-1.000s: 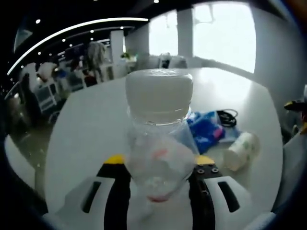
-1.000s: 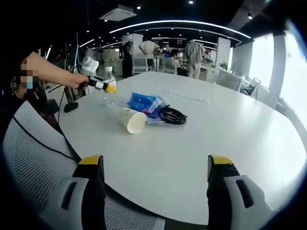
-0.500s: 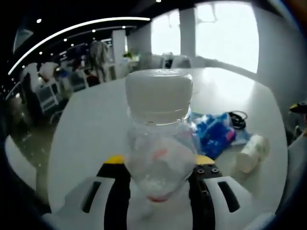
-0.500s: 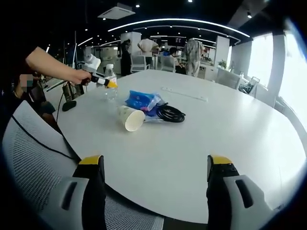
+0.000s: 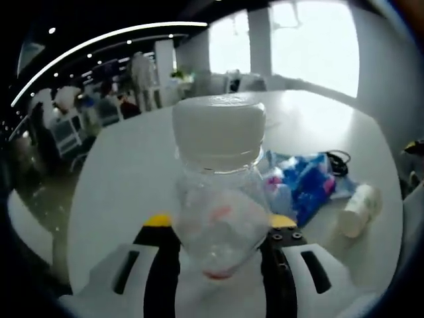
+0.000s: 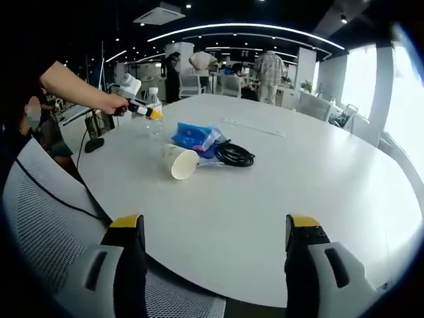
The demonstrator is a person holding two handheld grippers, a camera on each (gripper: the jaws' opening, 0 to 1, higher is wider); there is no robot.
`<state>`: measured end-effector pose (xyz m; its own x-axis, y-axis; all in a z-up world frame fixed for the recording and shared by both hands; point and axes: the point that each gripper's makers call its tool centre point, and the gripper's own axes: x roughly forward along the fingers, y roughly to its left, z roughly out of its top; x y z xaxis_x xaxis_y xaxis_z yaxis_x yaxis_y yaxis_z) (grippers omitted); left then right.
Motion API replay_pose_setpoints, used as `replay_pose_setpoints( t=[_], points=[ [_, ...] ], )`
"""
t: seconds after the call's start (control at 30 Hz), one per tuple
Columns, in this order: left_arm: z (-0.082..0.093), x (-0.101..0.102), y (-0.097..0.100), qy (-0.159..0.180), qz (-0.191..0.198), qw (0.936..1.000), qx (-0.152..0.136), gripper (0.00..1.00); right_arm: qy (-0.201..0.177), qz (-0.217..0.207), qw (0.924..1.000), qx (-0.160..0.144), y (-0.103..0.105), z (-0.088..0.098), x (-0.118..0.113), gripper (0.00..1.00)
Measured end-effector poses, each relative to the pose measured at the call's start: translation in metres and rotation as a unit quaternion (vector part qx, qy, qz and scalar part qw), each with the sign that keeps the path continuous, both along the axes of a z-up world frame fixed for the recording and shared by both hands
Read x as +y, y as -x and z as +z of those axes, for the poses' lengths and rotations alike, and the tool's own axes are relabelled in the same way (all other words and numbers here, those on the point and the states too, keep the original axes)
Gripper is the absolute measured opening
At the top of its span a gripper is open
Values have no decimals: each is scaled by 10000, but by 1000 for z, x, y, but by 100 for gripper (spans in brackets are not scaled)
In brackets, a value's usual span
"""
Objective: Arrange the tabletop items into an orderly group along one side of the table until the central work area is clear of visible clutter.
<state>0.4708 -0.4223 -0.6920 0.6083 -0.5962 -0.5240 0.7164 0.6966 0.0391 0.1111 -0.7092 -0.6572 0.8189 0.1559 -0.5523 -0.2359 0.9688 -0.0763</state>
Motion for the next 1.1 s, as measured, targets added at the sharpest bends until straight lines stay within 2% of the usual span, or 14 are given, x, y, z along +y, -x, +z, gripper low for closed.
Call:
replay_pose_setpoints(
  t=[0.37, 0.5, 1.1],
  points=[
    [-3, 8, -3, -23, 42, 10000, 15, 44, 13, -5, 10000, 41, 1, -1, 0, 86],
    [-2, 9, -1, 88, 155, 9998, 36, 45, 18, 2, 10000, 43, 1, -1, 0, 86],
    [-3, 9, 4, 43, 294, 9996, 32, 45, 35, 40, 10000, 49, 4, -2, 2, 86]
  ],
)
